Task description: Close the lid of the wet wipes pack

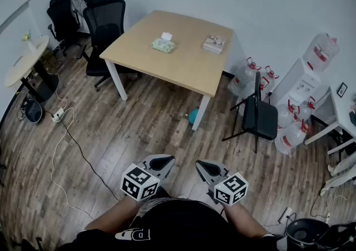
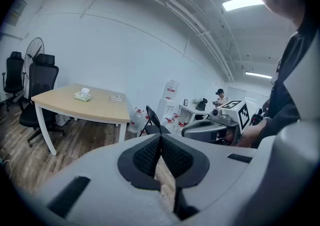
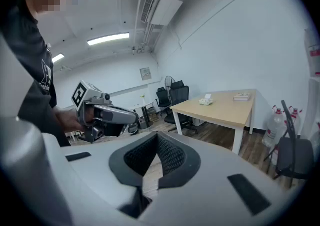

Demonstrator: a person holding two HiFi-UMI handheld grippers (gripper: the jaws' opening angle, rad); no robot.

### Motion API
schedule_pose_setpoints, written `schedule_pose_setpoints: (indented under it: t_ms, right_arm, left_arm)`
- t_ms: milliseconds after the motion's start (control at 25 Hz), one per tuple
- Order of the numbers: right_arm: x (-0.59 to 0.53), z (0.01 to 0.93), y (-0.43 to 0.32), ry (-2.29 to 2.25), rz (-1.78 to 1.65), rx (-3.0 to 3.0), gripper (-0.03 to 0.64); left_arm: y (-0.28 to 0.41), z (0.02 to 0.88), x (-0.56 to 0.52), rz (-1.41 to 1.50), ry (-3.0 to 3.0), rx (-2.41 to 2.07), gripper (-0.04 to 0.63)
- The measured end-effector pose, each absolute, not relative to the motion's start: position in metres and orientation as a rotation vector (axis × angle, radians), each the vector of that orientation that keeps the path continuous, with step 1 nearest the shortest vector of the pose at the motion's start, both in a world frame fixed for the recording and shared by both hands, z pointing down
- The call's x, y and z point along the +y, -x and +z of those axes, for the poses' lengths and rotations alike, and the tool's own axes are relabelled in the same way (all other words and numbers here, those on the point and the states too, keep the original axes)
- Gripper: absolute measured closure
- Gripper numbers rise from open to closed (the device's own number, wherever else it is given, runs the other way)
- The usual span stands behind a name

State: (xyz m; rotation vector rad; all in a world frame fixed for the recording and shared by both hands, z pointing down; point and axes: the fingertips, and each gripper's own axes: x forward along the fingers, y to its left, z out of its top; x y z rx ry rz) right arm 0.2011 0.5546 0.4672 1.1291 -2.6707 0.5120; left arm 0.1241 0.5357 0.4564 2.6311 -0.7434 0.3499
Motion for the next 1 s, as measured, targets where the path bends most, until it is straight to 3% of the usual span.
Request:
schedule_pose_setpoints:
  t_ms: [1000]
  right_arm:
    - [0.561,0.476,-0.207,-1.173,0.540,-2.691,0.611]
  left_arm:
    - [-0.126,0.464,0.543,0.359,-2.606,-0.766,0.578]
